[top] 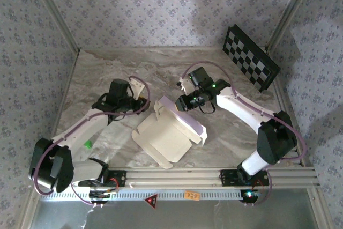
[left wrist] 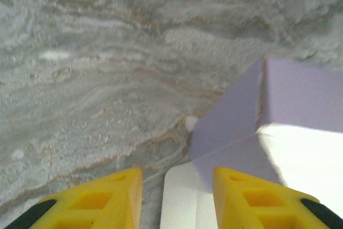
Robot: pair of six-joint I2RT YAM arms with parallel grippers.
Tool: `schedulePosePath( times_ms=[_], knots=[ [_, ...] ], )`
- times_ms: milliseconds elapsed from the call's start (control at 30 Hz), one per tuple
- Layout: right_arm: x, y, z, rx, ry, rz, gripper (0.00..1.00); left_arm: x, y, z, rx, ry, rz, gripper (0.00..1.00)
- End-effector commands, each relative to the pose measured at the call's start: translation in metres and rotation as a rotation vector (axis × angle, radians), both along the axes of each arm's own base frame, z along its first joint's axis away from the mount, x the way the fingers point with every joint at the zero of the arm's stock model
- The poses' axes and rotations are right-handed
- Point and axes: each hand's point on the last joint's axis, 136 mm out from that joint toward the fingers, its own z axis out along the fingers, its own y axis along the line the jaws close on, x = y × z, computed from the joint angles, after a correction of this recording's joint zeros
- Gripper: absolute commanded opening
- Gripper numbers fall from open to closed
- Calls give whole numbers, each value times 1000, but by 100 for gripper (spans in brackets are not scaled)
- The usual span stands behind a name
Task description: Fold the paper box
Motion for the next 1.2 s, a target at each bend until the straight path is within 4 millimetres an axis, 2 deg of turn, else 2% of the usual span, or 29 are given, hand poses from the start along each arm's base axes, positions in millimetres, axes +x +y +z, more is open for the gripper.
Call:
schedulePosePath(
  times_ms=[0,200,600,833,1167],
  knots=[
    [-7,-10,-9,-45,29,-22,21,10,-5,3,-22,-109,-30,40],
    [-8,-9,-12,-49,40,-19,21,6,-24,-15,-86,-158,-141,40],
    [-6,-3,-16,-42,54,-12,21,-3,-49,-35,-112,-182,-340,39],
    [-5,-2,-20,-47,66,-7,21,2,-58,-47,-104,-164,-366,34],
    [-4,-3,-22,-35,74,5,21,-5,-84,-58,-99,-144,-468,31]
  ],
)
